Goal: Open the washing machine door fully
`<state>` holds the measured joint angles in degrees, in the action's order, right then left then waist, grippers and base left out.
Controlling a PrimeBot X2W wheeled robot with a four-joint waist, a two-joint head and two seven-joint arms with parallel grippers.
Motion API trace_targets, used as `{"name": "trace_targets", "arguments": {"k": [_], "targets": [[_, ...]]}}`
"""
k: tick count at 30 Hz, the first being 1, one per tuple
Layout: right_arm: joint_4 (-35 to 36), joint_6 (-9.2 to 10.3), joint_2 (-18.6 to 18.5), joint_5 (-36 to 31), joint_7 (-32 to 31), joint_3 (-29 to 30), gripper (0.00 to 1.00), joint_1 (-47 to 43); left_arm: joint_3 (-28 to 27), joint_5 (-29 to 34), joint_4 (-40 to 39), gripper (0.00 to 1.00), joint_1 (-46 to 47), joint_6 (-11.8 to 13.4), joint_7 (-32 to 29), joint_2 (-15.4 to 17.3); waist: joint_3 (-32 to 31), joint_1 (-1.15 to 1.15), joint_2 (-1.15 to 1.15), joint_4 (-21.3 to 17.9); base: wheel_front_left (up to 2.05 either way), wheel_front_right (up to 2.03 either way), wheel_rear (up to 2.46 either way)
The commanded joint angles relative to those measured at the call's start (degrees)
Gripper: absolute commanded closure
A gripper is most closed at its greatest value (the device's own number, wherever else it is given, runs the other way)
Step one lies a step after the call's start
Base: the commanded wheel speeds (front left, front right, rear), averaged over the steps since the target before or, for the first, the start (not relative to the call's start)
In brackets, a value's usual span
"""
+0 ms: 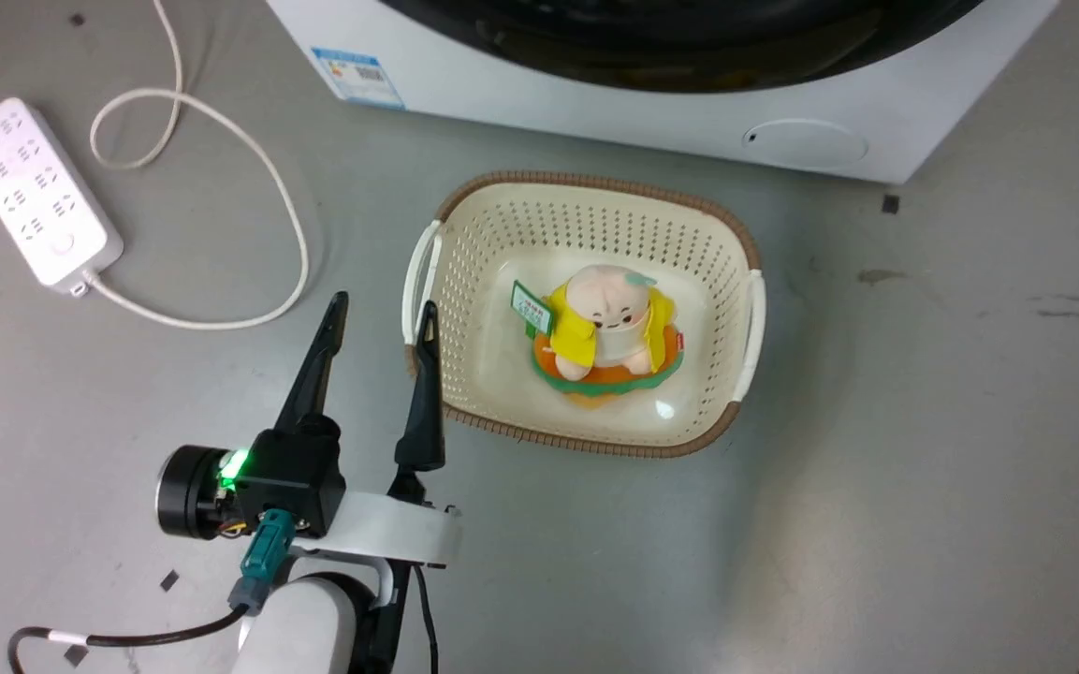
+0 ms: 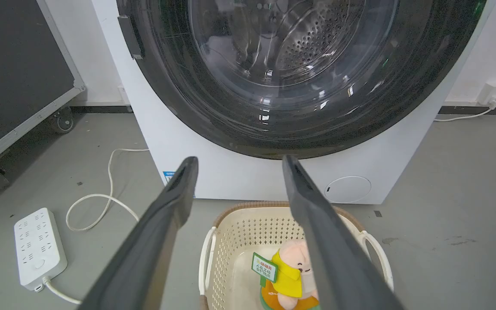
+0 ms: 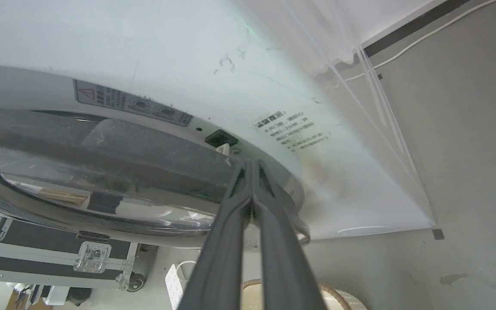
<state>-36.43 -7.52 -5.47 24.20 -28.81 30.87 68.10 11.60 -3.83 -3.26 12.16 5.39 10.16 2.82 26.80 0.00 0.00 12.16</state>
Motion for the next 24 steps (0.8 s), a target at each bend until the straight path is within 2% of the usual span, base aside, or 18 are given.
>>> {"name": "trace_targets", "arguments": {"k": [1, 15, 24], "targets": [[-1.55, 0.01, -0.44, -0.01, -1.25, 1.45, 1.0, 3.15, 0.44, -0.47, -0.23, 0.0, 1.31, 0.35, 0.59, 0.04, 0.81, 0.0, 0.0, 0.56, 0.0, 0.0, 0.0], [-10.4, 0.02, -0.18, -2.28, -13.58, 14.54, 1.0, 18.01, 2.77, -1.4, -0.56, 0.0, 3.93, 1.71, 2.26, 0.05, 5.07, 0.0, 0.0, 2.8, 0.0, 0.0, 0.0], [-13.23, 0.03, 0.12, -4.31, -22.66, 22.65, 1.0, 20.67, 3.48, -1.64, -0.2, 0.0, 4.93, 2.5, 3.34, 0.05, 4.7, 0.0, 0.0, 3.18, 0.0, 0.0, 0.0]]}}
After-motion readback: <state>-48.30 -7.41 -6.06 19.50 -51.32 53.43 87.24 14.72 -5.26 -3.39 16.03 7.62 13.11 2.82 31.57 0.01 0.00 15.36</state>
